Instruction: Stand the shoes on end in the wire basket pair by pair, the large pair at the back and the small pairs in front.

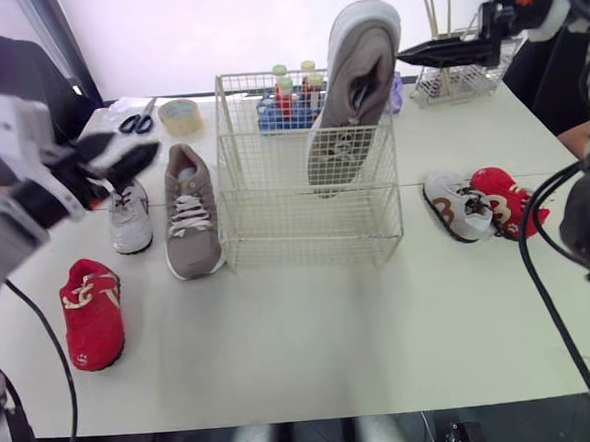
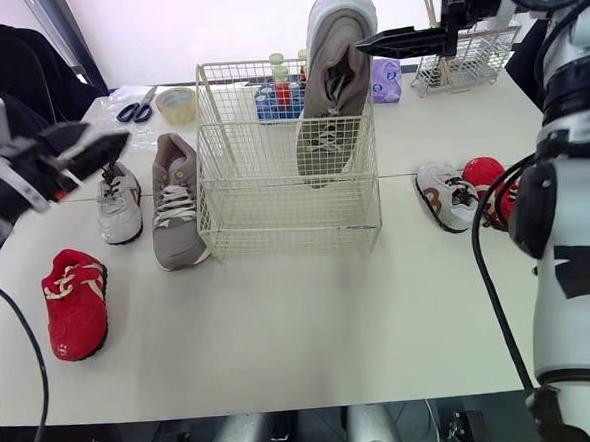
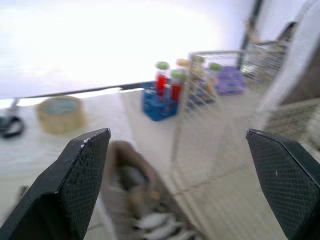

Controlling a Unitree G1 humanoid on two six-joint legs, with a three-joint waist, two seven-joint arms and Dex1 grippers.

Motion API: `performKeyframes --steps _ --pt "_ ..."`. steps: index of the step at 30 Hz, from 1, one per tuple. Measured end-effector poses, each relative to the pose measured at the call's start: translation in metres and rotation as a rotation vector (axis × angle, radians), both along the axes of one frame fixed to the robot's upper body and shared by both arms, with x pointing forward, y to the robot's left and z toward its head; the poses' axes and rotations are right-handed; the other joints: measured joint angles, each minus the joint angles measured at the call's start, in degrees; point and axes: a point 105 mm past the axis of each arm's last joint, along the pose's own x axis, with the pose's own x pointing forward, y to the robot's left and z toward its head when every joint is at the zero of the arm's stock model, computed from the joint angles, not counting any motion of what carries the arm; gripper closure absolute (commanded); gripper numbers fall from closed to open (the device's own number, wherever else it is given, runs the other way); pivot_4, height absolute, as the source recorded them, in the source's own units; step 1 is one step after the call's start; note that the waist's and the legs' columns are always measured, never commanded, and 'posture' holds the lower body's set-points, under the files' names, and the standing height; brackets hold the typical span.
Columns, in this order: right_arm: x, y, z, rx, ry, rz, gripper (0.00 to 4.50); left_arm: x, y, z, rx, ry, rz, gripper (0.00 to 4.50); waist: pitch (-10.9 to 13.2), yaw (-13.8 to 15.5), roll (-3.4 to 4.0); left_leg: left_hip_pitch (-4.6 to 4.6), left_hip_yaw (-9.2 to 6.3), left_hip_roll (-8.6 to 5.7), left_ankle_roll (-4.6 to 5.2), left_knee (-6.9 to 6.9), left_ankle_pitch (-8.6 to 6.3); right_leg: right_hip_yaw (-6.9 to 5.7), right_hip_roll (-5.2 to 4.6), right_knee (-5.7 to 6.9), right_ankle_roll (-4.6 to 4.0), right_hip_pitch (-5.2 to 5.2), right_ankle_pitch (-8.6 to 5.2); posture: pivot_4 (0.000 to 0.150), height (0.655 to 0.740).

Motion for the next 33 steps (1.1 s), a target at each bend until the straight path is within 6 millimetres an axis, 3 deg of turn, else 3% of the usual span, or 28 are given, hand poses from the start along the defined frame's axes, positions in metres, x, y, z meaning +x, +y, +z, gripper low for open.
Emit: performKeyframes --steps 7,14,18,25,28,31,33 --pt "-0.059 0.059 -0.04 0.078 0.164 0.317 0.03 0.062 0.023 -0.003 -0.029 0.131 0.141 0.0 -0.05 0.87 -0.09 -0.06 -0.07 -0.05 0.04 0.15 0.02 -0.05 -0.02 0.18 0.01 -0.05 0.01 0.15 0.74" --pt "-0.082 0.077 -0.045 0.156 0.218 0.341 0.03 0.105 0.017 -0.051 -0.033 0.322 0.148 0.0 -0.07 1.14 -0.23 -0.16 -0.04 -0.09 0.06 0.23 0.03 -0.06 -0.08 0.32 0.02 -0.17 0.01 0.15 0.74" --pt "-0.085 0.077 -0.044 0.18 0.221 0.323 0.03 0.114 0.009 -0.066 -0.007 0.359 0.142 0.0 -0.08 1.12 -0.26 -0.16 -0.01 -0.1 0.13 0.23 -0.02 -0.06 -0.1 0.35 0.02 -0.18 0.01 0.15 0.74" --pt "-0.089 0.079 -0.042 0.191 0.223 0.314 0.03 0.12 -0.003 -0.109 0.05 0.46 0.14 0.0 -0.08 0.89 -0.28 -0.18 0.01 -0.1 0.36 0.25 -0.15 -0.06 -0.12 0.54 0.03 -0.31 0.01 0.15 0.74" --pt "-0.088 0.078 -0.042 0.19 0.229 0.3 0.03 0.121 -0.005 -0.115 0.062 0.464 0.148 0.0 -0.08 0.87 -0.29 -0.18 0.01 -0.1 0.38 0.25 -0.16 -0.06 -0.12 0.55 0.02 -0.31 0.01 0.15 0.74" --pt "-0.088 0.078 -0.042 0.194 0.232 0.293 0.0 0.123 -0.007 -0.117 0.068 0.457 0.166 0.87 -0.08 0.88 -0.29 -0.18 0.01 -0.09 0.41 0.25 -0.18 -0.06 -0.12 0.56 0.03 -0.31 0.01 0.15 0.74" --pt "-0.088 0.078 -0.041 0.198 0.233 0.294 0.0 0.124 -0.011 -0.119 0.052 0.456 0.168 1.82 -0.1 0.89 -0.31 -0.18 0.01 -0.1 0.43 0.28 -0.19 -0.06 -0.12 0.56 0.03 -0.29 0.01 0.15 0.74"
